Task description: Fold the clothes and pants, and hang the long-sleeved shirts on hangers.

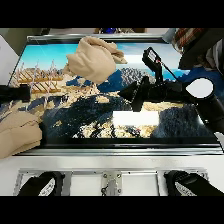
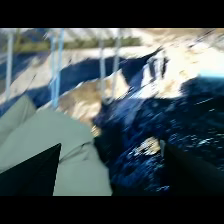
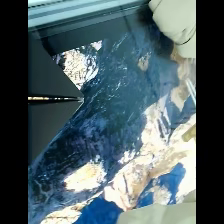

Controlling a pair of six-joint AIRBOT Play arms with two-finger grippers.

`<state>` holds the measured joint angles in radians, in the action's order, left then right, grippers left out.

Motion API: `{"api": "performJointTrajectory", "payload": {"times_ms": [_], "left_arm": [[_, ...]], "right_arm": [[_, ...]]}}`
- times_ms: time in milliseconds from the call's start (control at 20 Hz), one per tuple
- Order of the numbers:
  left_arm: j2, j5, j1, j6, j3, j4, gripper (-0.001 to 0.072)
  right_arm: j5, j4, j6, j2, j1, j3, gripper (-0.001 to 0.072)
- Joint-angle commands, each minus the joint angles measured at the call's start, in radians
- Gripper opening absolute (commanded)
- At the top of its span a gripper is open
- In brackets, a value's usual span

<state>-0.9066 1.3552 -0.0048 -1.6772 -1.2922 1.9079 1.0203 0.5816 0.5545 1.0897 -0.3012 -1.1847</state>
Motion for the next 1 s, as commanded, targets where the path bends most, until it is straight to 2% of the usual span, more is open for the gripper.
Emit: {"api": "performJointTrajectory", "payload": {"times_ms": [0,150,250,450,650,700,850,950], "left_arm": [[-0.140,0.103,0.327,0.010,0.032,0.027,0.0720],[-0.252,0.015,0.489,0.000,0.179,0.026,0.0720],[-0.306,-0.104,0.540,0.001,0.294,0.029,0.0720],[-0.396,-0.292,0.557,0.000,0.434,0.028,0.0720],[-0.439,-0.309,0.556,-0.026,0.484,0.028,0.0719],[-0.433,-0.308,0.556,-0.035,0.486,0.028,0.0659],[-0.351,-0.307,0.556,-0.067,0.484,0.029,0.0039],[-0.245,-0.262,0.543,-0.067,0.452,0.027,0.0025]], "right_arm": [[-0.006,0.057,0.072,0.000,0.000,0.000,0.0026],[-0.006,0.057,0.073,0.002,0.000,0.000,0.0026],[-0.006,0.056,0.096,0.002,0.000,0.000,0.0026],[-0.006,0.055,0.109,0.002,0.000,0.000,0.0026],[-0.006,0.055,0.109,0.002,0.000,0.000,0.0026],[-0.006,0.055,0.109,0.002,0.000,0.000,0.0026],[-0.006,0.055,0.109,0.001,0.000,0.000,0.0026],[-0.011,0.055,0.108,-0.007,0.000,0.000,0.0026]]}}
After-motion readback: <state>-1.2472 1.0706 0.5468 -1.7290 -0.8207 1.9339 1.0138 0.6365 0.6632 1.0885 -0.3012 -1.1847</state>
